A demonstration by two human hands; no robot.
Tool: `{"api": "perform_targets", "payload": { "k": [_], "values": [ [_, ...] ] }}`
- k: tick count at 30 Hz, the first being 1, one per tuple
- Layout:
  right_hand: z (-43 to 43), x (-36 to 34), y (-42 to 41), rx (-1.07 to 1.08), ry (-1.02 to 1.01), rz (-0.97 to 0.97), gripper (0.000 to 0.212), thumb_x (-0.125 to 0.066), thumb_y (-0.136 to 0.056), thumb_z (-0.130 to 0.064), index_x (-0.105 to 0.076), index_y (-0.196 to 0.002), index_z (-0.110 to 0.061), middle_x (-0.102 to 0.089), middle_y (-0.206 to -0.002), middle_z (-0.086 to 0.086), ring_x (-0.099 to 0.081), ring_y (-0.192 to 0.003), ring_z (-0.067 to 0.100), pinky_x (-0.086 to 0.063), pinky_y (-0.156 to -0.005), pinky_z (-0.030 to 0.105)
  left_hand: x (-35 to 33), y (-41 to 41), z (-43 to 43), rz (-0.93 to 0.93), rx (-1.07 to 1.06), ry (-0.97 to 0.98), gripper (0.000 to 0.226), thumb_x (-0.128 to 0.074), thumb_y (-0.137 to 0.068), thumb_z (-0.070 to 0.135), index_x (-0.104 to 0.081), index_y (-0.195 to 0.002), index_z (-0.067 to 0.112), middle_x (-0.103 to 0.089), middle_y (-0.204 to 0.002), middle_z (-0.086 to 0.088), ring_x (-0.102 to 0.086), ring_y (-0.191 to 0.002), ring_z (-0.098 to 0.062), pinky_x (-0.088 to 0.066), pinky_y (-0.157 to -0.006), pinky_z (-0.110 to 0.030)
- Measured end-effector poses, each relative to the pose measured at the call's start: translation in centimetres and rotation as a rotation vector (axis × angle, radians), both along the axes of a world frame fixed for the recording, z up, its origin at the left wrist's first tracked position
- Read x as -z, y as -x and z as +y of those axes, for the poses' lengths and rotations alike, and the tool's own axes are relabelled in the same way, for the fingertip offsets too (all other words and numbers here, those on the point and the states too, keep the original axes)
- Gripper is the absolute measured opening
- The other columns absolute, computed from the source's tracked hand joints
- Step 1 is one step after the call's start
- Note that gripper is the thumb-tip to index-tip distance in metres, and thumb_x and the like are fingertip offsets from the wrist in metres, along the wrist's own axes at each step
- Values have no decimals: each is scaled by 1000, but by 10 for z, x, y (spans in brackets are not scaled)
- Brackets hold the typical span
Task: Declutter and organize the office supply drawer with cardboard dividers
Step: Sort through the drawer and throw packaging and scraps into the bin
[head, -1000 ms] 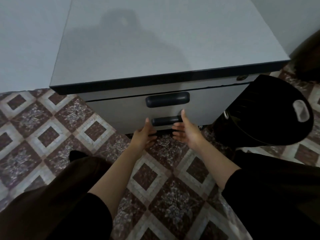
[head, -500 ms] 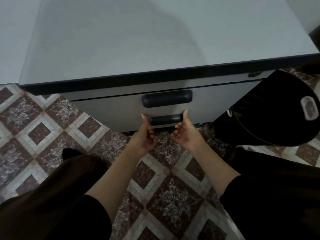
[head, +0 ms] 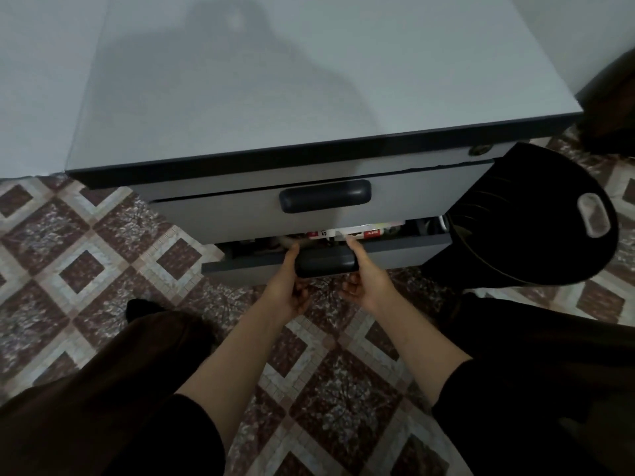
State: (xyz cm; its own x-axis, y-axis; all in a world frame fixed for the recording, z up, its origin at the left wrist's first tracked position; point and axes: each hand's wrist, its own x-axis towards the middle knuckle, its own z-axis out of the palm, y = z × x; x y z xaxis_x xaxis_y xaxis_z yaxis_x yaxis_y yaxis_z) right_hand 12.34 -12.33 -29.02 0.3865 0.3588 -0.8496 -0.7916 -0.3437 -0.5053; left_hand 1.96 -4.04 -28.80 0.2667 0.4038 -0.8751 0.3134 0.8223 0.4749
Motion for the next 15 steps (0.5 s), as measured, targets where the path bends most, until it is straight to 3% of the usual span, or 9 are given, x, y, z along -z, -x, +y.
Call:
{"api": "perform_targets", "payload": {
  "k": [2, 4, 7, 9, 12, 15],
  "values": [
    [-8, -5, 1, -37, 32, 6, 44, -69, -75, -52, -58, -93, -13, -53, -83, 6, -52, -77, 18, -51, -79, 37, -6, 6, -6, 30, 6, -5, 52, -56, -80, 62, -56, -92, 11, -47, -62, 0, -45, -55, -11, -41, -54, -26],
    [-16, -11, 5, -70, 66, 8, 40, -66, -78, -51, -57, -86, -13, -50, -71, 4, -50, -66, 16, -51, -75, 37, -8, 12, -12, 66, 24, -10, 44, -55, -83, 57, -52, -81, 13, -44, -60, -1, -43, -54, -11, -41, -55, -26],
    [-33, -12, 18, -119, 161, -51, 44, -64, -80, -52, -58, -91, -10, -53, -70, 5, -51, -60, 16, -51, -59, 32, -13, 25, -30, 72, 41, -34, 40, -54, -86, 53, -53, -83, 13, -46, -61, -2, -45, -53, -12, -40, -49, -24],
    [-45, -13, 28, -110, 213, -86, 51, -66, -78, -52, -58, -103, -7, -59, -79, 9, -55, -63, 18, -47, -51, 29, -12, 35, -42, 59, 37, -33, 38, -55, -87, 50, -57, -92, 12, -54, -69, -5, -50, -59, -14, -43, -54, -24],
    [-65, -17, 46, -102, 239, -65, 54, -64, -82, -48, -56, -114, -6, -60, -84, 11, -57, -66, 21, -50, -56, 33, -15, 51, -63, 33, 29, 4, 39, -55, -89, 43, -58, -106, 7, -63, -86, -12, -60, -73, -21, -47, -61, -29],
    [-88, -27, 57, -200, 264, -29, 47, -58, -88, -45, -53, -113, -6, -57, -78, 12, -55, -62, 22, -50, -54, 36, -19, 67, -87, 76, 52, 31, 39, -54, -90, 44, -59, -100, 6, -62, -77, -12, -58, -59, -19, -46, -53, -25]
  ]
}}
